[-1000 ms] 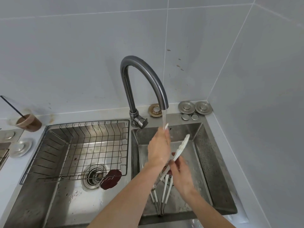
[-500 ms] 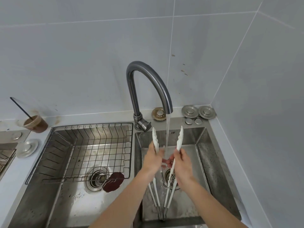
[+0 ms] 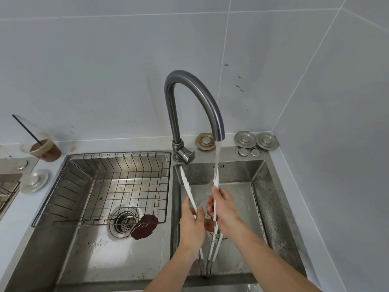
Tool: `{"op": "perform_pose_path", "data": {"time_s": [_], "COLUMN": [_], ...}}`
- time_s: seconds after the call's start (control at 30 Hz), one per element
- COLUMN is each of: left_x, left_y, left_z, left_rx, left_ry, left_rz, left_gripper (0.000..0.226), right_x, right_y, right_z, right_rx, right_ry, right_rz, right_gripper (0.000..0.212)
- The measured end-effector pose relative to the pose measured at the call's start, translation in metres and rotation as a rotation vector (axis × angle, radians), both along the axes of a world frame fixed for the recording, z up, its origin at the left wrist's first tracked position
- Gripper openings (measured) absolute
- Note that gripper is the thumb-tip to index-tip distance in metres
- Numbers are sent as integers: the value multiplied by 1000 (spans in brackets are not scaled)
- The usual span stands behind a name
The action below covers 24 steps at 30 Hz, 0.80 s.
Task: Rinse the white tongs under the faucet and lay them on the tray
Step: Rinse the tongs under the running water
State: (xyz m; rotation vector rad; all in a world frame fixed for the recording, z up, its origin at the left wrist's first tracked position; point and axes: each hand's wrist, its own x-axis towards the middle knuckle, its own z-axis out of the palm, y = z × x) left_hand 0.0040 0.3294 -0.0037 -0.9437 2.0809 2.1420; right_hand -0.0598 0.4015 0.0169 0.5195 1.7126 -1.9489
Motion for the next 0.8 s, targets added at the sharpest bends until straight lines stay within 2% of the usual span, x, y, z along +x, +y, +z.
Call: {"op": "perform_pose_path", "data": {"time_s": [0.17, 0.43, 0.53, 0.6, 0.7, 0.77, 0.8], "left_x": [1, 21, 22, 19, 12, 9, 8], "left_y": [1, 7, 9, 10, 6, 3, 3], "left_z": [2, 13, 18, 23, 29, 33, 35], "left_rx": [17, -58, -137, -194, -330, -368, -391], "left_ry": [16, 27, 28, 12, 7, 11, 12], "left_rz": [75, -18, -40, -23, -16, 3, 8], "left_gripper": [46, 50, 54, 48, 43, 42, 44], "right_x": [-5, -10, -16, -18, -16, -16, -18], "right_y": [-3, -11, -21, -26, -22, -15, -11], "right_z": [3, -1, -4, -7, -7, -3, -1], "right_rx": [19, 212, 397, 437, 362, 179, 80], "right_ry": [-26, -135, -58, 40, 120, 63, 32], "right_rz": [29, 87, 102, 113, 190, 217, 230], "right_gripper": [25, 42, 46, 44, 24, 12, 14]}}
